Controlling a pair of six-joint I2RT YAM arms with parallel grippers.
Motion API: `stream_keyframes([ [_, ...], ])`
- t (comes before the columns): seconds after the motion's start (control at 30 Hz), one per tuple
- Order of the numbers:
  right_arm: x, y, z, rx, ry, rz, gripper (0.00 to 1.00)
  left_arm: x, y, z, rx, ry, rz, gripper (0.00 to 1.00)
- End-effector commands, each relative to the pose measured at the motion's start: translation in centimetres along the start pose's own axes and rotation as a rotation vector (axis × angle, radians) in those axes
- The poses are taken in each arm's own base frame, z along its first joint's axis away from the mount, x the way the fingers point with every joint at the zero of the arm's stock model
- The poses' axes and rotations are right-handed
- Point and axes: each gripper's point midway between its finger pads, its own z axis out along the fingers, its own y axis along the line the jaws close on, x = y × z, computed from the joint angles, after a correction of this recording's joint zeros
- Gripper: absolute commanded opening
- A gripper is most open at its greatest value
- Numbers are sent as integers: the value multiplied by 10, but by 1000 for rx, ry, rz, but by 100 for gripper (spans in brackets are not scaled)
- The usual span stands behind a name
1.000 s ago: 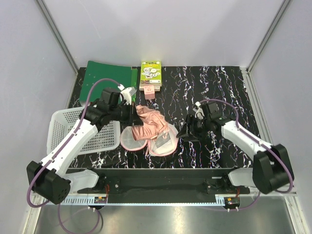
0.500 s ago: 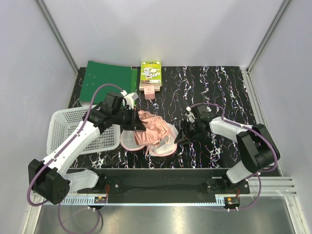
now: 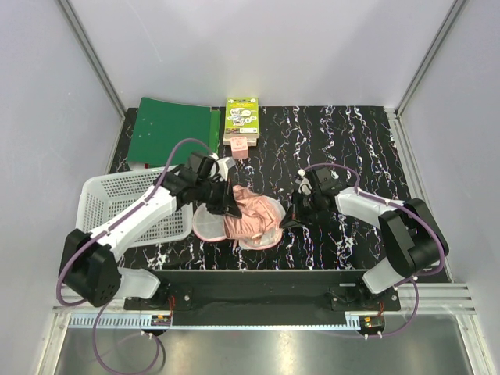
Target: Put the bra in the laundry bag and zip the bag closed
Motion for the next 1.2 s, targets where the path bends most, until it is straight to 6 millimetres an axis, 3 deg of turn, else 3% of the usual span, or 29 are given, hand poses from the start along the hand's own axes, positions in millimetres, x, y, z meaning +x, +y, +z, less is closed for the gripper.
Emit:
stream_keyframes([
  [0.0, -10, 27, -11, -64, -28, -13, 0, -9, 2, 14, 15, -24, 25, 0],
  [0.3, -8, 49, -27, -119, -42, 39, 0, 13, 47, 68, -99, 105, -7, 0],
  [0.47, -7, 66, -38, -136, -31, 19, 0, -6, 56, 77, -201, 49, -57, 0],
  [0.63, -9, 88, -45, -195, 25, 37, 0, -24, 33, 86, -214, 1, -41, 0],
  [0.87, -14, 122, -57, -277, 67, 70, 0, -31, 3, 90, -225, -92, -79, 0],
  [1.0, -10, 116, -50, -271, 109, 117, 0, -34, -7, 94, -144, -128, -97, 0],
  [1.03, -10, 113, -48, -261, 108, 125, 0, -45, -23, 99, -58, -163, -76, 0],
  [1.07, -10, 112, -48, -256, 105, 133, 0, -42, -35, 101, 9, -139, -79, 0],
  [1.1, -11, 111, -48, -254, 97, 137, 0, -35, -34, 107, 30, -118, -90, 0],
  [1.13, -14, 108, -52, -241, 76, 147, 0, -44, -45, 108, 103, -154, -72, 0],
  [1.17, -16, 105, -55, -232, 64, 157, 0, -39, -51, 110, 152, -132, -85, 0],
])
